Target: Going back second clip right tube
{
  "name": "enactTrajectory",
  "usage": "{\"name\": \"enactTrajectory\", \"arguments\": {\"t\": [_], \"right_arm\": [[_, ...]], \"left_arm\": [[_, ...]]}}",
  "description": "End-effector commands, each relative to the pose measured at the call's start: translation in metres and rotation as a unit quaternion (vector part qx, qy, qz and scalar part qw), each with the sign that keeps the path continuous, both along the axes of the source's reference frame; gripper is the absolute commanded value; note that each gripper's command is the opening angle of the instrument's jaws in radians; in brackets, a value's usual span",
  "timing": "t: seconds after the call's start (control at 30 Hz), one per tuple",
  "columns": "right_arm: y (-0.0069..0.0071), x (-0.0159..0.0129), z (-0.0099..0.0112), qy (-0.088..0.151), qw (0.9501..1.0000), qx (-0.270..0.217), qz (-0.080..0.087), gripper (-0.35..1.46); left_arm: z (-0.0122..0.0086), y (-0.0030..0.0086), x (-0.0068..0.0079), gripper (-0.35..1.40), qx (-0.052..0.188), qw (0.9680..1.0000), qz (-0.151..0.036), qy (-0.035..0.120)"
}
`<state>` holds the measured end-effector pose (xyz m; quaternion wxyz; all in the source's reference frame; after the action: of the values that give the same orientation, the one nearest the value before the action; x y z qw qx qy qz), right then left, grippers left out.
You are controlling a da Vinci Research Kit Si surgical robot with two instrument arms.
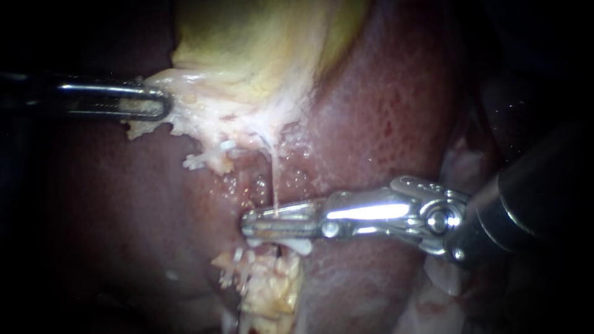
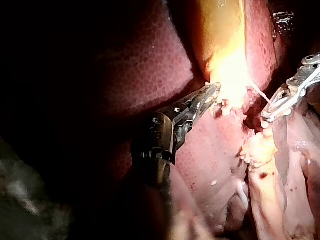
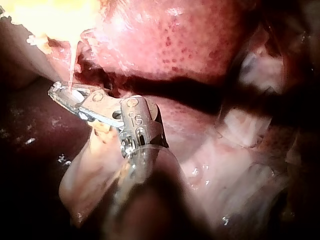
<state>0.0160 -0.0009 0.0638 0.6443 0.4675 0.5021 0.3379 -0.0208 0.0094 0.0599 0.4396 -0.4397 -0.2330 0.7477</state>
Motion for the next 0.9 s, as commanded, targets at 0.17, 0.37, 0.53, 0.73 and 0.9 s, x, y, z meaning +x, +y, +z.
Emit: {"name": "enactTrajectory", "arguments": {"t": [0.17,0.37,0.53,0.73,0.9], "right_arm": [[-0.0003,0.0009,0.0006,-0.003,1.0,-0.003,0.002,0.19],[-0.0014,0.0018,0.0026,0.002,0.9996,-0.026,0.006,0.42],[-0.0015,0.0023,0.0051,-0.005,0.9959,-0.084,0.032,0.49],[-0.0005,0.0017,0.0075,-0.026,0.9919,-0.106,0.066,0.5],[0.0001,0.0005,0.0092,-0.035,0.9903,-0.108,0.08,0.5]], "left_arm": [[0.0,0.0,0.0,-0.35,0.0,1.0,0.0,0.0],[0.0,0.0,0.0,-0.35,0.0,1.0,0.0,0.0],[-0.0001,-0.0001,0.0,-0.35,0.0,1.0,0.0,0.0],[-0.0001,-0.0001,0.0,-0.35,0.0,1.0,0.0,0.0],[-0.0002,-0.0001,0.0,-0.35,0.0,1.0,0.0,0.0]]}}
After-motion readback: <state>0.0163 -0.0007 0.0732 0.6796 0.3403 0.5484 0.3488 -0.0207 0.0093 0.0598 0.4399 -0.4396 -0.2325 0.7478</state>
